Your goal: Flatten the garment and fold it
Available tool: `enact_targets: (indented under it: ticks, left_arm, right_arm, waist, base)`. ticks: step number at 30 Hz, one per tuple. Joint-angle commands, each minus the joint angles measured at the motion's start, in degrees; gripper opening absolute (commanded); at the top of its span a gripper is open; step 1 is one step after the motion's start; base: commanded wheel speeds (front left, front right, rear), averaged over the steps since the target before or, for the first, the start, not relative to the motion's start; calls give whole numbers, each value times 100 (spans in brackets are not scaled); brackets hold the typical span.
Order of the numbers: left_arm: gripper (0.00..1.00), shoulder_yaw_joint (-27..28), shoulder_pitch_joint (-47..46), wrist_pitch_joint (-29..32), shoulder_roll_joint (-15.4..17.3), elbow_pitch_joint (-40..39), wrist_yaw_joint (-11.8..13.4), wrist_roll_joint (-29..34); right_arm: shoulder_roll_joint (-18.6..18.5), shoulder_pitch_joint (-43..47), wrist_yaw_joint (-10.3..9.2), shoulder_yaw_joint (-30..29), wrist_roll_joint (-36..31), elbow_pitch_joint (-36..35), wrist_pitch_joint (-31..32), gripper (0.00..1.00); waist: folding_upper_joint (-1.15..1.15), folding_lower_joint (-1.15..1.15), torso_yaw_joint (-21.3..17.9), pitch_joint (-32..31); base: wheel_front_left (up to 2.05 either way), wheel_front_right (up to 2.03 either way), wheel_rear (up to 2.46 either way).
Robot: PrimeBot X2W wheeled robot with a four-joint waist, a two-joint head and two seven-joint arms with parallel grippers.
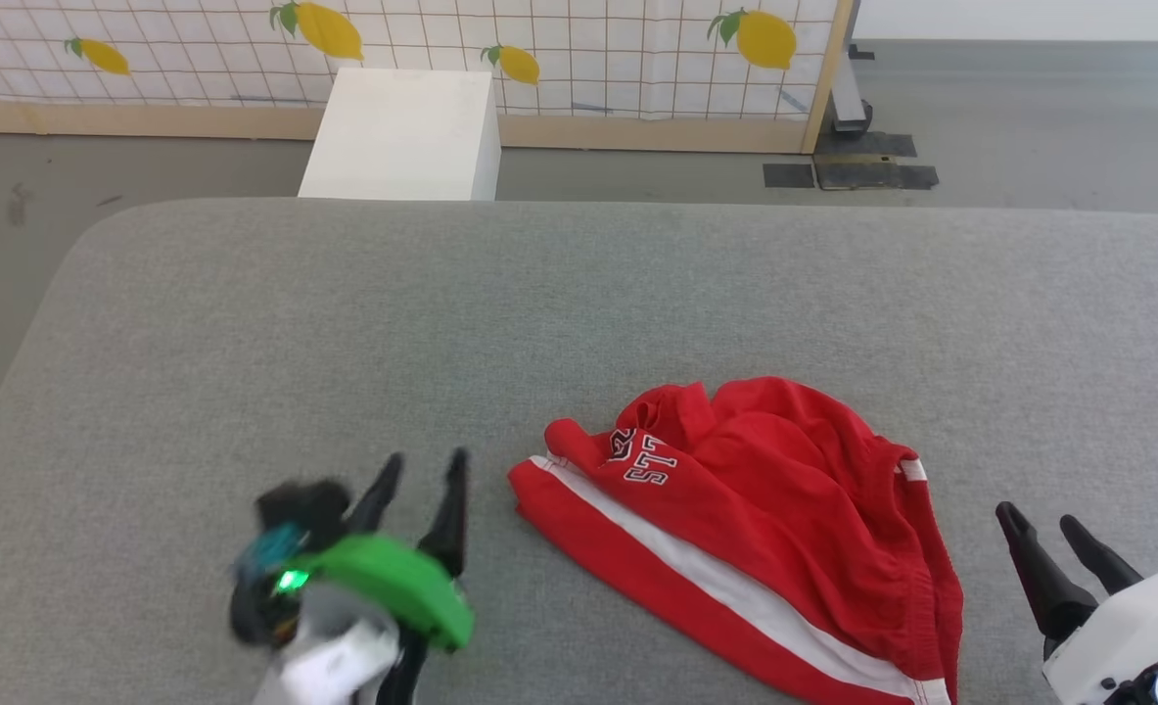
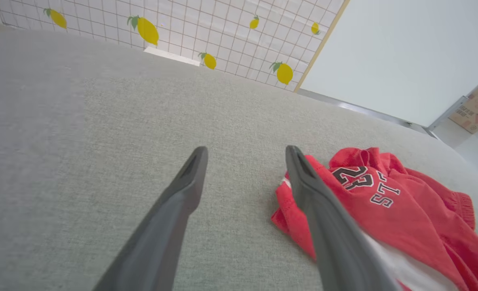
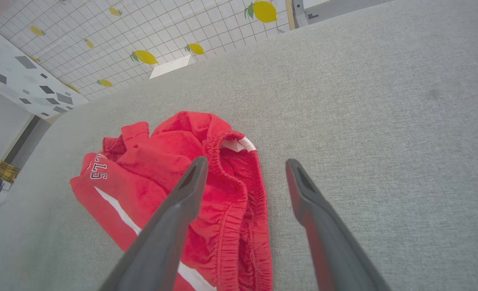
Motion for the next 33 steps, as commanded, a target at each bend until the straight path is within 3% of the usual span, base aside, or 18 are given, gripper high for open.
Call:
enact_targets:
  ticks: [1, 6, 10, 14, 18, 26, 27, 28, 30, 31, 33]
  left_arm:
    - [100, -90, -314, 262, 13, 59, -39, -89]
    - [100, -531, -1316, 2099, 72, 549, -10, -105]
    - [100, -864, -2071, 3677, 299, 1004, 82, 81]
    - [100, -1150, -2578, 4765, 453, 1352, 123, 272]
    - [100, -1339, -2772, 5294, 533, 1565, 90, 366]
    - [100, -1448, -2773, 5411, 438, 1714, -2, 236]
    - [87, -1445, -2755, 5395, 401, 1712, -27, 176]
    - [49, -1447, -2742, 5371, 375, 1711, -44, 137]
    - [8, -1502, -2714, 5330, 341, 1722, -95, 98]
    - [0, -1519, -2699, 5294, 320, 1727, -119, 63]
    - [0, -1537, -2686, 5237, 299, 1739, -149, 13]
  right_arm:
    - [37, -27, -8, -8, -10, -38, -37, 100]
    - [57, 22, -8, 39, -41, -65, -45, 100]
    - [60, -14, -8, 92, 16, -52, -89, 100]
    - [61, -42, -8, 114, 15, -33, -119, 100]
    - [61, -83, -8, 126, 5, -21, -148, 100]
    - [62, -138, -8, 118, -36, -26, -158, 100]
    - [62, -158, -8, 120, -48, -20, -156, 100]
    - [62, -175, -8, 121, -54, -14, -156, 100]
    - [62, -211, -8, 136, -59, 1, -157, 100]
    - [62, -226, -8, 145, -59, 10, -158, 100]
    - [62, -247, -8, 156, -58, 27, -161, 100]
  waist:
    - [0, 0, -30, 25]
    - [0, 0, -177, 164]
    - [0, 0, -334, 322]
    - [0, 0, -469, 452]
    - [0, 0, -574, 554]
    - [0, 0, -561, 708]
    - [0, 0, -547, 719]
    - [0, 0, -537, 723]
    - [0, 0, -512, 726]
    - [0, 0, -499, 725]
    - [0, 0, -480, 723]
  base:
    - [0, 0, 0]
    - [0, 0, 0]
    - [0, 0, 0]
    - [0, 0, 0]
    - [0, 0, 0]
    - [0, 0, 0]
    - [0, 0, 0]
    - [0, 0, 0]
    - [0, 0, 0]
    - [0, 0, 0]
    - [0, 0, 0]
